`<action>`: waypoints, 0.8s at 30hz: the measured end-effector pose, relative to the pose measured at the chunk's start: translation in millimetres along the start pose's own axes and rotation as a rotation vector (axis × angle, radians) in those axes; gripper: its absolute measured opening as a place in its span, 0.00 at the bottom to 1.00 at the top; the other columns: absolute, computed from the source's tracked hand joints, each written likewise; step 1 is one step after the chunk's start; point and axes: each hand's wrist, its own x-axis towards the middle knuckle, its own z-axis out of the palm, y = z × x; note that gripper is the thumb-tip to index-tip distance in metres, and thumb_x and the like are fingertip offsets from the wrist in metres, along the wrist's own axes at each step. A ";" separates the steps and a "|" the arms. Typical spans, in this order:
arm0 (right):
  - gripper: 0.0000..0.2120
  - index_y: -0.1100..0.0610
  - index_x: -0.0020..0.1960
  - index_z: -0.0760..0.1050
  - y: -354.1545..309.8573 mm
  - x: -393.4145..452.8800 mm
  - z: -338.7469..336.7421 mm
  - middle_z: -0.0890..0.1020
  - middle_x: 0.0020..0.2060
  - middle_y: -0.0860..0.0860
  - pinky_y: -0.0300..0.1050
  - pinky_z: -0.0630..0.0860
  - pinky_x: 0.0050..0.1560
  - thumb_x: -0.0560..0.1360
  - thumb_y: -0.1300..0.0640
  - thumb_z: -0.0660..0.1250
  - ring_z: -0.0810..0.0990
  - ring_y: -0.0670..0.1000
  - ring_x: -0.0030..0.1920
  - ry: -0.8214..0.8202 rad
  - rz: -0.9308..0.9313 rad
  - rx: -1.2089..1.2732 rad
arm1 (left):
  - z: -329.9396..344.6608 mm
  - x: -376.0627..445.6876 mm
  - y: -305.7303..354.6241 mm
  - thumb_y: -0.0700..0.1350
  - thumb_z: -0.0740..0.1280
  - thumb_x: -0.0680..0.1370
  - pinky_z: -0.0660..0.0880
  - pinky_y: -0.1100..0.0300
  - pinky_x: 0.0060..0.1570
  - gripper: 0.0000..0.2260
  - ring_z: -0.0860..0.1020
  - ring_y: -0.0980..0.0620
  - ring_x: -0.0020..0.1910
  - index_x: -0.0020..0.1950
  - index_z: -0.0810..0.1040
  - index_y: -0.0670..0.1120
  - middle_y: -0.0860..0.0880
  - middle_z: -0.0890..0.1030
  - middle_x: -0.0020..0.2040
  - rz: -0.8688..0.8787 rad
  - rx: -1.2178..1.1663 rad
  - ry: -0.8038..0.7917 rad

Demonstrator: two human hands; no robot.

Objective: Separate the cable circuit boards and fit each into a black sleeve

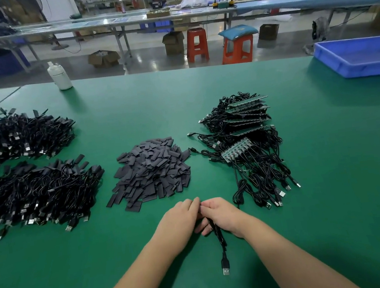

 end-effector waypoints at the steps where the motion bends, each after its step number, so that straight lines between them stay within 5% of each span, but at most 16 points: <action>1: 0.13 0.58 0.49 0.77 -0.6 -0.9 0.2 0.85 0.34 0.48 0.43 0.82 0.39 0.84 0.60 0.55 0.85 0.50 0.37 0.009 -0.006 -0.003 | 1.4 0.3 -0.4 0.40 0.59 0.80 0.72 0.54 0.59 0.28 0.71 0.45 0.62 0.79 0.54 0.43 0.45 0.69 0.67 0.016 0.013 -0.002; 7: 0.10 0.61 0.58 0.76 -2.9 -0.7 4.2 0.82 0.43 0.55 0.43 0.81 0.36 0.84 0.60 0.58 0.84 0.53 0.37 0.051 -0.010 0.028 | 4.0 1.0 -3.9 0.38 0.61 0.80 0.71 0.59 0.60 0.29 0.73 0.50 0.64 0.80 0.57 0.50 0.51 0.64 0.75 -0.077 -0.324 0.181; 11: 0.10 0.62 0.59 0.78 -8.2 0.3 3.6 0.85 0.50 0.57 0.45 0.82 0.51 0.83 0.60 0.61 0.85 0.53 0.48 0.208 -0.066 0.340 | 5.5 -0.7 1.5 0.42 0.65 0.80 0.77 0.54 0.56 0.15 0.80 0.57 0.51 0.66 0.75 0.52 0.55 0.81 0.57 -0.471 -0.855 0.539; 14: 0.10 0.62 0.58 0.79 -18.8 5.8 7.5 0.85 0.50 0.54 0.45 0.75 0.60 0.82 0.61 0.61 0.82 0.51 0.55 0.357 -0.163 0.720 | 3.7 -0.3 5.9 0.45 0.67 0.80 0.78 0.51 0.54 0.05 0.82 0.56 0.46 0.51 0.80 0.54 0.54 0.85 0.45 -0.511 -1.140 0.371; 18: 0.08 0.60 0.54 0.80 -33.2 13.9 20.4 0.83 0.50 0.51 0.39 0.75 0.55 0.81 0.61 0.63 0.78 0.46 0.52 0.374 -0.200 0.855 | -2.8 0.0 13.9 0.44 0.71 0.77 0.76 0.59 0.45 0.08 0.78 0.57 0.36 0.51 0.80 0.58 0.54 0.84 0.38 -0.384 -1.139 0.252; 21: 0.14 0.59 0.63 0.79 -45.2 17.1 19.9 0.83 0.54 0.47 0.37 0.74 0.54 0.82 0.54 0.62 0.78 0.43 0.55 0.406 -0.176 0.464 | -12.6 1.2 4.0 0.46 0.71 0.77 0.74 0.62 0.39 0.06 0.79 0.55 0.33 0.47 0.80 0.58 0.53 0.83 0.34 -0.405 -1.015 0.288; 24: 0.16 0.56 0.64 0.79 -55.6 21.2 -11.7 0.81 0.59 0.50 0.43 0.71 0.63 0.83 0.51 0.59 0.76 0.48 0.60 0.602 -0.293 -0.514 | -30.0 -0.8 -34.3 0.47 0.72 0.76 0.78 0.61 0.44 0.05 0.81 0.57 0.37 0.51 0.82 0.56 0.56 0.84 0.39 -0.482 -0.839 0.327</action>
